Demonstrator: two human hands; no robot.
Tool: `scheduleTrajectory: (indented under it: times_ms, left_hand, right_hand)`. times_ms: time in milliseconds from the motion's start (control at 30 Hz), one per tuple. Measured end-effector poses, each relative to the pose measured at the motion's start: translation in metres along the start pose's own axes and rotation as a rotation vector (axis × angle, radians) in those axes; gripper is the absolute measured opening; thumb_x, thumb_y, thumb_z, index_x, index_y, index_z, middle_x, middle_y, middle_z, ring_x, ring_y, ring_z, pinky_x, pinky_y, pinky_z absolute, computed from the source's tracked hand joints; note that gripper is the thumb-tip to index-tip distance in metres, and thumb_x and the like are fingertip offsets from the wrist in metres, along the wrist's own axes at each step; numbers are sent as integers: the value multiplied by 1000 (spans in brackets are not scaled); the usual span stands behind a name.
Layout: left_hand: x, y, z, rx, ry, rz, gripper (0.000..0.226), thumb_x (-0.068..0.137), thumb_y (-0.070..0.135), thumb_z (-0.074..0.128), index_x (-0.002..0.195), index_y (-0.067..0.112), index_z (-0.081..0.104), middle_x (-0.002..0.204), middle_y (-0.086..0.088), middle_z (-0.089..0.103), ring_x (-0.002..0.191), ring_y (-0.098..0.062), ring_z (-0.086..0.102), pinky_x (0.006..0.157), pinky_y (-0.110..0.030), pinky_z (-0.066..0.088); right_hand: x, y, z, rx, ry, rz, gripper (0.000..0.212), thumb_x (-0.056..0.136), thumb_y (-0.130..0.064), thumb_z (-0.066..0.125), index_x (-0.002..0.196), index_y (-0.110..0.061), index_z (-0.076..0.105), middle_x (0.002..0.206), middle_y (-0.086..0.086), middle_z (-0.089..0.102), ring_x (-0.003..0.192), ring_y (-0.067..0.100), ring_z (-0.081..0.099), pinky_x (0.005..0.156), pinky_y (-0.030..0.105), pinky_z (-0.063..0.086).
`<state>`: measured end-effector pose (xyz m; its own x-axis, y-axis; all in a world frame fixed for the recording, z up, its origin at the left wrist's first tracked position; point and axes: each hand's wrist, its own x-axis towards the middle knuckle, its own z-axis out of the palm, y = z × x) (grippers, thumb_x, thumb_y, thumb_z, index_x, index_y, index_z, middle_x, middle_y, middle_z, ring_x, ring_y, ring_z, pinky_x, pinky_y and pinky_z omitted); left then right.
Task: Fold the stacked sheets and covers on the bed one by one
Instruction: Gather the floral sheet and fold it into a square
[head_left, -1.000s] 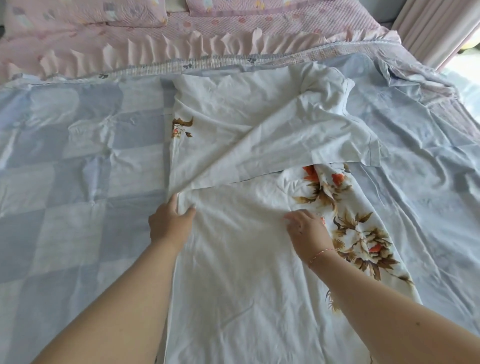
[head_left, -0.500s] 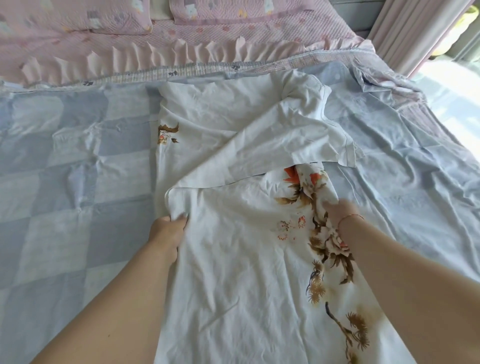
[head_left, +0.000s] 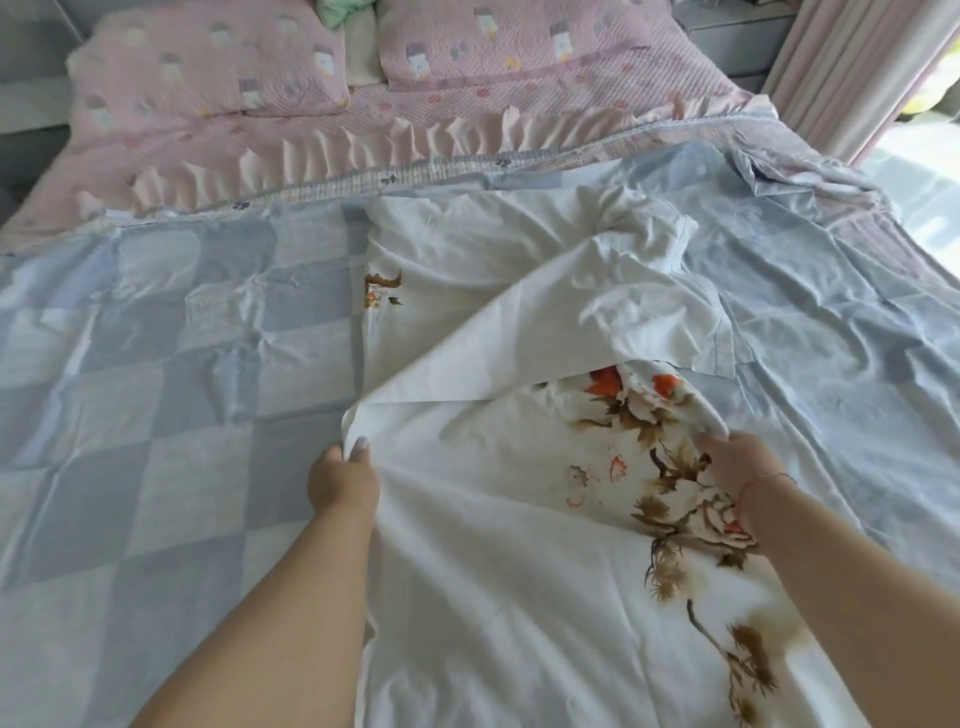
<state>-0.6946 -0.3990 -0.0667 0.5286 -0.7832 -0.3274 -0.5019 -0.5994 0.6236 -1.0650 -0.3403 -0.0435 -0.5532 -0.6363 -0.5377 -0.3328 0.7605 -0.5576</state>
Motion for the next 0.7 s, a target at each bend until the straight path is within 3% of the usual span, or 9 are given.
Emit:
scheduleTrajectory:
  times_ms: [100,167,233,267,333,433,500,633,700]
  left_hand:
    - [18,-14,10,130,-43,-92,52,99,37,47,124,-8,54,128,-30,55,118,-43,52,96,-42,42]
    - [20,-19,19,106,-88,-169,66,91,47,58,130,-5,49,134,-26,52,120,-42,52,98,-42,45]
    - [19,-21,30,60,-150,-192,69,82,53,68,122,-2,56,127,-22,58,114,-38,58,96,-41,48]
    - [19,-25,35,16,-183,-176,58,80,52,71,105,0,63,117,-20,63,104,-36,62,94,-41,50]
    - [14,-27,34,-165,-214,-179,43,79,44,76,78,4,61,97,-17,66,86,-30,64,88,-42,52]
    - [5,-28,20,-304,-217,-193,59,77,51,75,95,-3,60,88,-14,64,77,-28,63,76,-39,55]
    - [-13,-21,5,-342,-246,-185,55,82,55,69,90,1,60,79,-12,60,69,-27,59,65,-33,49]
    - [-58,-21,-21,-427,-407,-263,51,81,50,72,90,1,67,89,-18,70,81,-35,69,76,-46,56]
    - [-78,-28,-29,-421,-480,-295,45,82,42,74,94,0,69,83,-17,73,77,-34,71,71,-42,57]
  right_hand:
    - [10,10,4,-3,16,-15,25,97,-36,48,95,-12,54,63,7,49,50,18,39,46,25,30]
    - [15,14,9,-24,23,-12,26,96,-37,49,95,-13,56,63,6,50,50,18,40,47,25,31]
    - [18,19,13,-32,53,2,26,95,-38,49,95,-14,58,62,5,50,50,17,39,47,26,32]
    - [18,21,15,-21,60,13,25,95,-38,50,94,-15,59,61,5,49,49,17,38,47,26,31]
    - [12,23,19,9,47,30,25,95,-37,51,94,-14,61,60,4,47,49,16,37,47,27,30]
    - [-6,18,21,26,-25,30,28,96,-37,50,92,-12,62,58,3,45,47,16,37,46,25,30]
    - [-21,13,15,29,-72,23,30,96,-38,50,90,-11,62,58,3,45,47,16,37,46,25,31]
    - [-50,12,-2,-143,-163,-22,34,97,-38,48,93,-7,63,69,7,58,56,18,50,53,26,39]
    - [-66,16,-11,-259,-208,-60,32,99,-34,44,83,-10,58,69,5,55,59,16,49,52,25,37]
